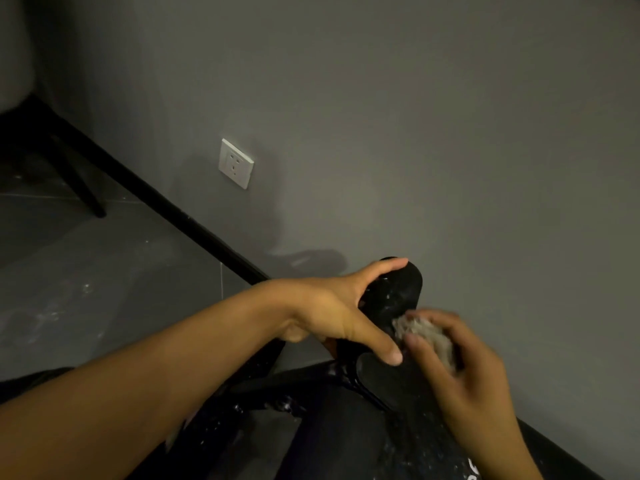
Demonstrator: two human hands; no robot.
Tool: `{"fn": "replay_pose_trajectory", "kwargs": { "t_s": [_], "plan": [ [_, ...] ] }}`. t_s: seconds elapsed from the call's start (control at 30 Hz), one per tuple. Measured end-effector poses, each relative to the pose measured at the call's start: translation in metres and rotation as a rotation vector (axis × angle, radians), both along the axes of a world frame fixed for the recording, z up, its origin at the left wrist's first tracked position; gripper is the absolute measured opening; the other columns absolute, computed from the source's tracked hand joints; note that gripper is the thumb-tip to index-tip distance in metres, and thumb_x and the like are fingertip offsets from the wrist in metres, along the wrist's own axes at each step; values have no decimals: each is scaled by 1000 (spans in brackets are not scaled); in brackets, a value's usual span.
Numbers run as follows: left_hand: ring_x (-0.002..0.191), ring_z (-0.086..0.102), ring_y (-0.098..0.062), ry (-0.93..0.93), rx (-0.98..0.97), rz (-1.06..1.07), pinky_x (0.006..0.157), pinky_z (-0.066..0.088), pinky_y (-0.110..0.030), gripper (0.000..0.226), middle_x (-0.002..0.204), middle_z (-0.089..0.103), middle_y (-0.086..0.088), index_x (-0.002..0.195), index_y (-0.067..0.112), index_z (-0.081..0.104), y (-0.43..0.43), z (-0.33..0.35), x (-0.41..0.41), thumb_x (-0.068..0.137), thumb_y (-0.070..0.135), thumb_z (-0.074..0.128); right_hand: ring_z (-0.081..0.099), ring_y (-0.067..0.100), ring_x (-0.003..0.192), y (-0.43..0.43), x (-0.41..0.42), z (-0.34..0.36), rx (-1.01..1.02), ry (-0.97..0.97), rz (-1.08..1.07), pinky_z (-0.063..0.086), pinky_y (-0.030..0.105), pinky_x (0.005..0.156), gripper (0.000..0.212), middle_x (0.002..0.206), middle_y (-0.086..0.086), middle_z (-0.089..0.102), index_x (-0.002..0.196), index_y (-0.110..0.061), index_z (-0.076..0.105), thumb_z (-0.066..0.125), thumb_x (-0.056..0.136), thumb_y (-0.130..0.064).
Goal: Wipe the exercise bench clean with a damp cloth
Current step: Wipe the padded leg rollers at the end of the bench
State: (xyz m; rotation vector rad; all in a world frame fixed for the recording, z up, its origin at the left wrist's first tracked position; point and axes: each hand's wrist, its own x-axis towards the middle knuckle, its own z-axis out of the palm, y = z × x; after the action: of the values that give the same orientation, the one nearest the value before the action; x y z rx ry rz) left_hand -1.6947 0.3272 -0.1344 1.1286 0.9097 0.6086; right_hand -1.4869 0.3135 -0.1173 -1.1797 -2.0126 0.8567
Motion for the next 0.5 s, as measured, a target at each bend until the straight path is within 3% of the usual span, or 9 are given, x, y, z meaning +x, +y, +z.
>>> {"fn": "replay_pose_trajectory", "kwargs": {
  "t_s": [0.07, 0.2, 0.3, 0.5],
  "plan": [
    [118, 68, -31, -8, -9, -34, 96, 57, -57, 113, 142, 56, -6, 145, 71, 25, 0, 3, -6, 80, 0, 84, 69, 5, 87, 28, -6, 1, 105, -76, -3, 53, 17, 73, 14, 94, -14, 72, 104, -26, 68, 65, 90, -24],
    [108, 72, -28, 8, -4, -54, 96, 57, -52, 101, 121, 68, -11, 143, 69, 24, 1, 8, -13, 90, -3, 71, 66, 0, 88, 71, -21, 2, 226, -180, -88, 54, 25, 76, 11, 95, -16, 70, 106, -22, 68, 65, 96, -26],
    [112, 71, -34, -1, -11, -56, 97, 56, -52, 102, 120, 70, -15, 146, 67, 24, 0, 5, -14, 90, -4, 70, 67, 6, 85, 53, -20, 4, 152, -135, -64, 54, 26, 71, 14, 90, -11, 71, 107, -21, 69, 61, 98, -26],
    [100, 71, -25, -21, -18, -45, 88, 58, -43, 104, 118, 68, -9, 147, 67, 26, 1, 0, -14, 89, -6, 71, 71, 7, 85, -24, 0, -6, -13, 30, 48, 53, 18, 73, 9, 94, -8, 75, 99, -29, 74, 70, 92, -26]
  ]
}}
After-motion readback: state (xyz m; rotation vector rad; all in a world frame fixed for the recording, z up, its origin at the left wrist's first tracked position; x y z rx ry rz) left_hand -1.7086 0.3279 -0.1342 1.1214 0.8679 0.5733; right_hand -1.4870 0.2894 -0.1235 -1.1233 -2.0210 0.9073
